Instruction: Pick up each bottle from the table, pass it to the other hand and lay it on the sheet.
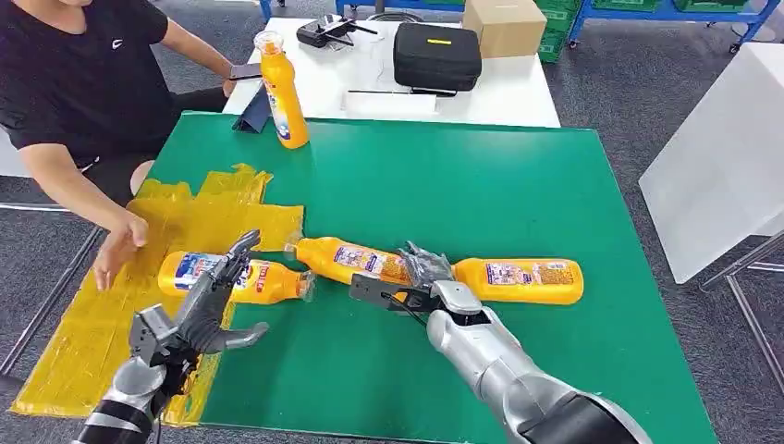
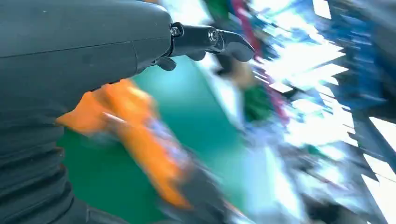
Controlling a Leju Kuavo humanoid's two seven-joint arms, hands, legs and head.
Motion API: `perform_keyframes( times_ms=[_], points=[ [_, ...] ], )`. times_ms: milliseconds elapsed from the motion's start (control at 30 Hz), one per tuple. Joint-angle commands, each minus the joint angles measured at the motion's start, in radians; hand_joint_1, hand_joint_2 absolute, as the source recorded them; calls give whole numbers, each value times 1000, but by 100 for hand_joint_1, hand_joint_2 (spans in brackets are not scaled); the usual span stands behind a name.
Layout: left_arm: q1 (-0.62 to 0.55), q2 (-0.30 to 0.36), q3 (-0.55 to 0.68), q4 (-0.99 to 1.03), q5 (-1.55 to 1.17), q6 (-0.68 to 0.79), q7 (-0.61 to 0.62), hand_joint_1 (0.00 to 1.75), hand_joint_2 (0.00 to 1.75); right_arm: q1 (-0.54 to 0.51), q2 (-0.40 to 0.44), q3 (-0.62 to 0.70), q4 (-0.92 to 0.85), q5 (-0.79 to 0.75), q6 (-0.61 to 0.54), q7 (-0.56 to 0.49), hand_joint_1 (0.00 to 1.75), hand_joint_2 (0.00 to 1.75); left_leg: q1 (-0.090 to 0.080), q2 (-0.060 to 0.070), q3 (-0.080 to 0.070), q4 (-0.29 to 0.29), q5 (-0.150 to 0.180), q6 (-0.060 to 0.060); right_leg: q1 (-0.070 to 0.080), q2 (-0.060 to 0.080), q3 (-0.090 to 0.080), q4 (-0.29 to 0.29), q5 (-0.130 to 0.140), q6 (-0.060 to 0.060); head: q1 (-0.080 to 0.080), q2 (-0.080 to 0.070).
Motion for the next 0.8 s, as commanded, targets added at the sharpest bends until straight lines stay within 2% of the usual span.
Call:
perform_keyframes(
  times_ms=[33, 100, 433, 567, 633, 700, 733, 767, 800],
  points=[
    [55, -168, 202, -371, 177, -387, 4, 0, 0, 36, -45, -12, 123, 34, 61, 47, 175, 175, 2, -2, 2, 0, 1, 0, 2, -2, 4, -2, 1, 0, 0, 0],
    [54, -189, 214, -365, 164, -411, 4, 0, 0, 39, -46, -21, 120, 37, 63, 47, 175, 175, 1, -2, 4, -1, 1, 0, 1, -2, 4, -2, 1, 0, 0, 0],
    [59, -197, 220, -347, 173, -429, 4, 0, 0, 49, -46, -42, 108, 34, 32, 24, 175, 175, 2, -3, 5, -2, 2, 0, 2, -4, 7, -4, 2, -1, 0, 0],
    [88, -207, 242, -333, 169, -415, 8, 0, 0, 58, -46, -97, 65, -5, -94, -34, 175, 175, 1, -2, 7, -2, 1, 0, 1, -2, 8, -2, 1, 0, 0, 0],
    [100, -213, 252, -336, 176, -410, 23, 0, 0, 56, -45, -114, 54, -17, -118, -49, 175, 175, 2, -2, 4, -2, 3, 0, 2, -2, 6, -4, 2, -1, 0, 0],
    [130, -233, 283, -345, 240, -407, 94, 0, 0, 67, -38, -161, 13, -53, -208, -111, 175, 175, 2, 0, 4, -2, 2, 0, 2, 0, 4, -2, 3, -1, 0, 0],
    [161, -255, 307, -361, 301, -399, 150, 0, 0, 89, -30, -207, -45, -99, -277, -189, 175, 175, 1, 0, 5, -1, 2, 0, 1, 0, 5, -2, 2, 0, -1, 0],
    [186, -255, 309, -379, 312, -398, 163, 0, 175, 92, -25, -221, -63, -111, -277, -204, 175, 175, 2, 0, 4, -2, 2, 0, 1, -1, 5, -2, 3, 0, 0, 0],
    [239, -266, 322, -407, 374, -381, 244, 0, 175, 136, -13, -252, -177, -152, -291, -269, 175, 175, 1, 1, 5, -1, 1, 0, 1, 1, 5, -2, 2, 0, 0, 0]
  ],
)
